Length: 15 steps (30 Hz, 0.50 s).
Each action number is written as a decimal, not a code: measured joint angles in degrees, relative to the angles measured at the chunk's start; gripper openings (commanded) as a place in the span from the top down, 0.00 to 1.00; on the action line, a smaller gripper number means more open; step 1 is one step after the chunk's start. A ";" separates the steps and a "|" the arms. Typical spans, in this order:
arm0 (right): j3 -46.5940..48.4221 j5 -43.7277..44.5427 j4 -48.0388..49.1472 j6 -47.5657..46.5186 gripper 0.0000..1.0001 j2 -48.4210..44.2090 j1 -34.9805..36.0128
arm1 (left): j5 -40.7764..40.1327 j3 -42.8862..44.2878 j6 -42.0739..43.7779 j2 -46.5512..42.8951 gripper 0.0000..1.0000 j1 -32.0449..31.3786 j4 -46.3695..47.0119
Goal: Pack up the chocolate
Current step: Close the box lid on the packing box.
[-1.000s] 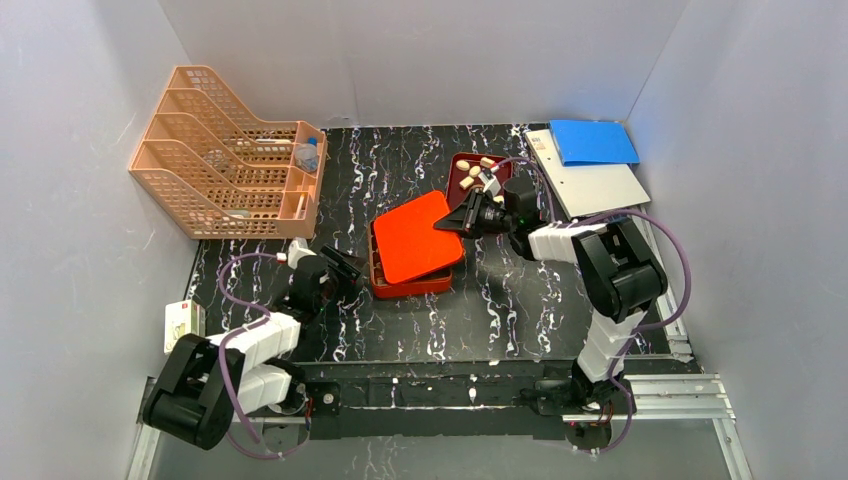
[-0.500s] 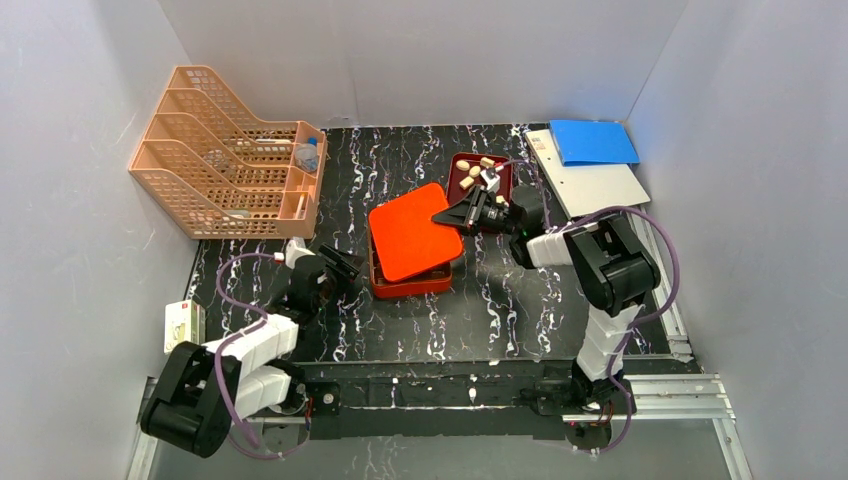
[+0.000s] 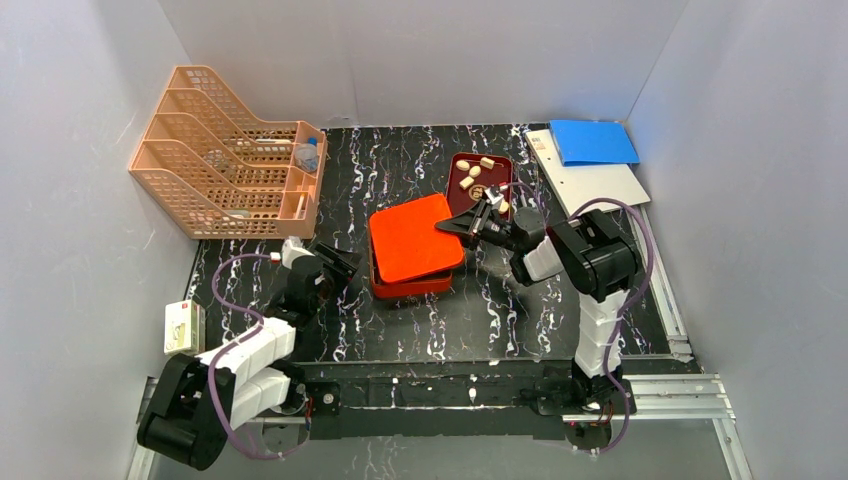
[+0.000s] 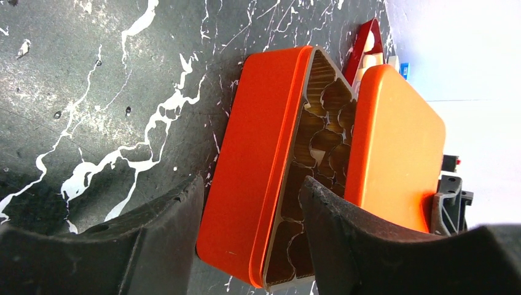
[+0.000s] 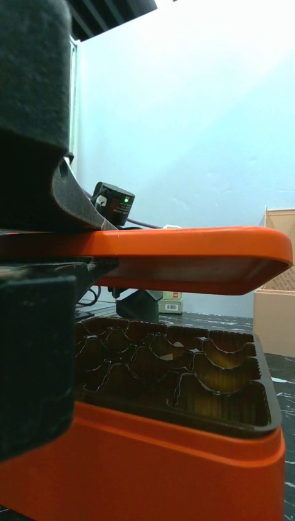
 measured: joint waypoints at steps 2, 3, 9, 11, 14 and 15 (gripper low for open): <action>-0.13 0.59 0.48 1.03 0.99 0.48 0.04 | -0.15 0.00 -0.15 -0.20 0.43 0.00 0.02; -0.22 0.92 0.74 1.27 0.99 0.61 0.17 | -0.22 0.00 -0.31 -0.22 0.43 0.00 0.00; -0.33 2.56 1.97 2.10 0.99 1.81 1.05 | -0.24 0.00 -0.52 -0.17 0.44 0.02 0.09; -0.33 2.95 2.03 2.27 0.99 2.69 1.46 | -0.24 0.00 -0.52 -0.02 0.44 0.02 0.31; -0.33 3.34 1.99 2.27 0.99 4.04 1.99 | -0.24 0.00 -0.52 0.28 0.44 0.04 0.48; -0.33 3.48 1.99 2.27 0.99 4.31 2.23 | -0.24 0.00 -0.52 0.39 0.44 0.04 0.57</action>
